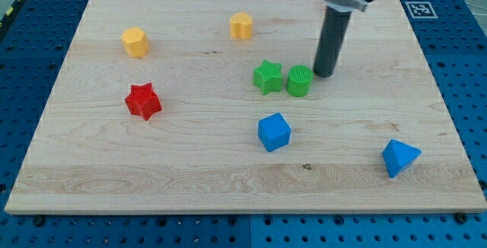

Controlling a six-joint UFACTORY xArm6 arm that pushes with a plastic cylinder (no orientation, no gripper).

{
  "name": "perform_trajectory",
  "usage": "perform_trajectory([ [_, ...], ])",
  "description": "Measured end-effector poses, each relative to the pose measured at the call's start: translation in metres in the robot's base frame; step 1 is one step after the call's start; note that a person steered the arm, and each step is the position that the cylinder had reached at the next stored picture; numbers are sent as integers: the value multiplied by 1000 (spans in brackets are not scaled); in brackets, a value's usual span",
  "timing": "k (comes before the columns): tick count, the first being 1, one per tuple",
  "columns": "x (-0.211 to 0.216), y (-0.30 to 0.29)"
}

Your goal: Push the green circle into the green star

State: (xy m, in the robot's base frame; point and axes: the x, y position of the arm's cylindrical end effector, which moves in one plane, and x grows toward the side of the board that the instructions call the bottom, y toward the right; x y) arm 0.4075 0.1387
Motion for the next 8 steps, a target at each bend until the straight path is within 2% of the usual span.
perform_trajectory([
  [1,21,29],
  [2,48,11],
  [5,47,-12],
  [8,28,-31],
])
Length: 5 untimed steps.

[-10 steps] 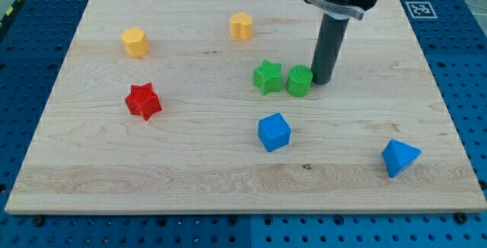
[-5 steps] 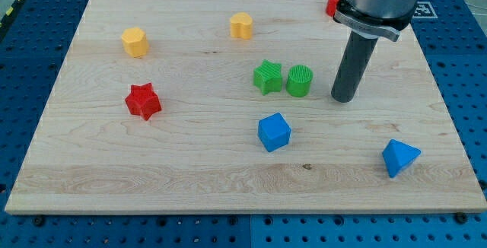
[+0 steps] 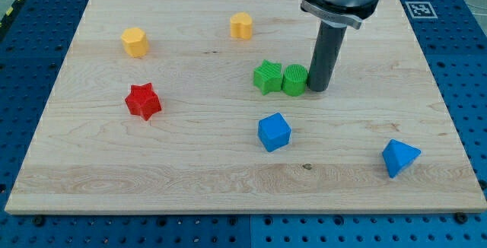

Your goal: Push the green circle into the green star

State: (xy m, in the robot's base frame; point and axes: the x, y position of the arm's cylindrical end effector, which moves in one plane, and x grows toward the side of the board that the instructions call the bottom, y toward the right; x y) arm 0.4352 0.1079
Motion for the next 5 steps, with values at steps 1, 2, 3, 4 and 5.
perform_trajectory([
  [1,0,0],
  [2,-10,-1],
  [3,-14,-1],
  [4,-14,13],
  [5,-5,44],
])
